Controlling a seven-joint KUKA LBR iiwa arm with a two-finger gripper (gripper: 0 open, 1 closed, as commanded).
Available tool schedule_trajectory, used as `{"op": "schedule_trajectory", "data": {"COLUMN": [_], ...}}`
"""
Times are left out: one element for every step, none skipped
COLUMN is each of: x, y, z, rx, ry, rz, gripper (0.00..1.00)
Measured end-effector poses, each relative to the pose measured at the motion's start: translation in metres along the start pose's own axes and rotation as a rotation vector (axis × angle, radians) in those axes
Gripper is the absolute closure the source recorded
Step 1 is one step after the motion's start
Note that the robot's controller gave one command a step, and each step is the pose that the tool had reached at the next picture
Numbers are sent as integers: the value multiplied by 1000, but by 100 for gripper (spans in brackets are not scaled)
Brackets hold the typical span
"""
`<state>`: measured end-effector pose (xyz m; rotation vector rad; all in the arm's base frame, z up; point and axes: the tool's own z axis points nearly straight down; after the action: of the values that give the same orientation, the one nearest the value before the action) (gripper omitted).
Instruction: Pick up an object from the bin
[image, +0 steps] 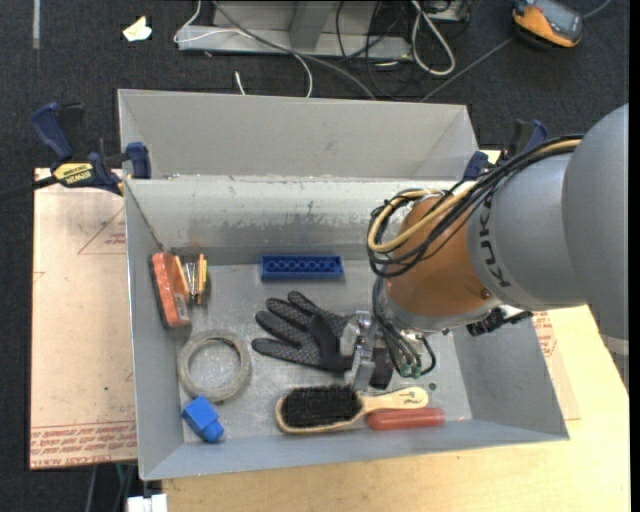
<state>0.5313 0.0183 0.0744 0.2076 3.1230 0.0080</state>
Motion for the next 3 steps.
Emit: {"op": "schedule_trajectory", "data": {"x": [0,0,0], "y": [0,0,0], "z": [0,0,0], "rx": [0,0,0], "ry": [0,0,0], "rz": [0,0,0], "gripper": [100,100,100]}}
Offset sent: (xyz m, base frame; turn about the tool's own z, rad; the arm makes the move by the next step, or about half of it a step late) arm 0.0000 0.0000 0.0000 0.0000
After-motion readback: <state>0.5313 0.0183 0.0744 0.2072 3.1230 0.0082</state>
